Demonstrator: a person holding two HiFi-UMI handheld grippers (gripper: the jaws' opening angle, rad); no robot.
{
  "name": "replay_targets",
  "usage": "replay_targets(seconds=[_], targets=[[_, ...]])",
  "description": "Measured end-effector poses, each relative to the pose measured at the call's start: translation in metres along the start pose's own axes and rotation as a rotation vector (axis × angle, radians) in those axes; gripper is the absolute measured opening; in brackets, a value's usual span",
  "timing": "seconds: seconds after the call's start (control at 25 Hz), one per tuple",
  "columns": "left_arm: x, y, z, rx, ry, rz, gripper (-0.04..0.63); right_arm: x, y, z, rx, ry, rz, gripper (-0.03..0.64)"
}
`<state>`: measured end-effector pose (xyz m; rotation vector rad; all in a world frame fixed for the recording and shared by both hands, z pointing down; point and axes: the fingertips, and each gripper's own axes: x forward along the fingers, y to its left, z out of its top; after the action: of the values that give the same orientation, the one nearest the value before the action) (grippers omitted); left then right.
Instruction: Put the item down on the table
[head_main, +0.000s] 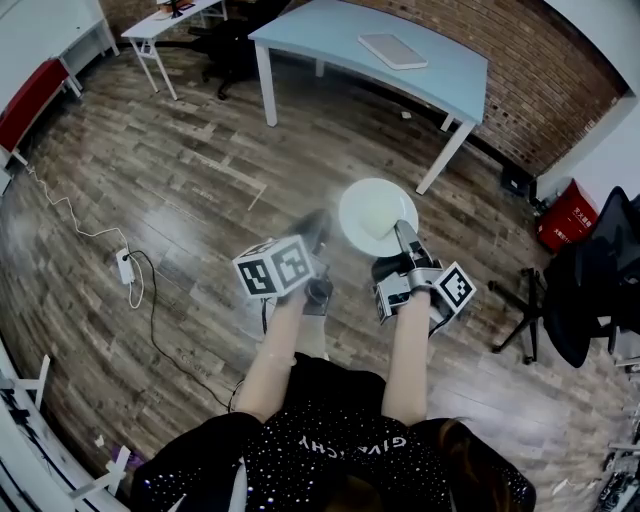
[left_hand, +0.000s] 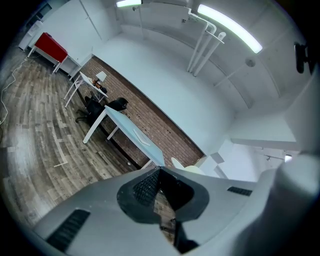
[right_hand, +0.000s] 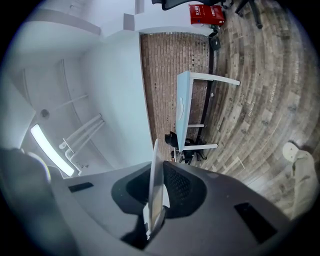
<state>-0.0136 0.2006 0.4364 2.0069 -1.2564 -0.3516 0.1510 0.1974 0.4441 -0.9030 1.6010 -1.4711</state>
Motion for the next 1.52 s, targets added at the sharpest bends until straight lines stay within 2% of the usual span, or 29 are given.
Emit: replay_targets(seconds=[0.24, 0.52, 1.0, 1.52], targets=[[0.026, 0.009, -0.004, 0.020, 0.000, -0.037, 0.011, 0.009, -0.013, 0.016, -0.017, -0.035, 0.021, 0.034], [0.147, 0.013, 0.057, 0.020, 0.023, -0.059, 0.012, 0.107, -0.007, 0.094, -0.010, -0.077, 0.006, 0.034], [0.295, 0.029, 0.147, 0.060, 0.058, -0.102, 0.012, 0.248, -0.001, 0.167, -0.006, -0.117, 0.013, 0.034], [0.395, 0.059, 0.196, 0.062, 0.112, -0.139, 0.011, 0.350, -0.005, 0.211, -0.016, -0.160, 0.004, 0.034]])
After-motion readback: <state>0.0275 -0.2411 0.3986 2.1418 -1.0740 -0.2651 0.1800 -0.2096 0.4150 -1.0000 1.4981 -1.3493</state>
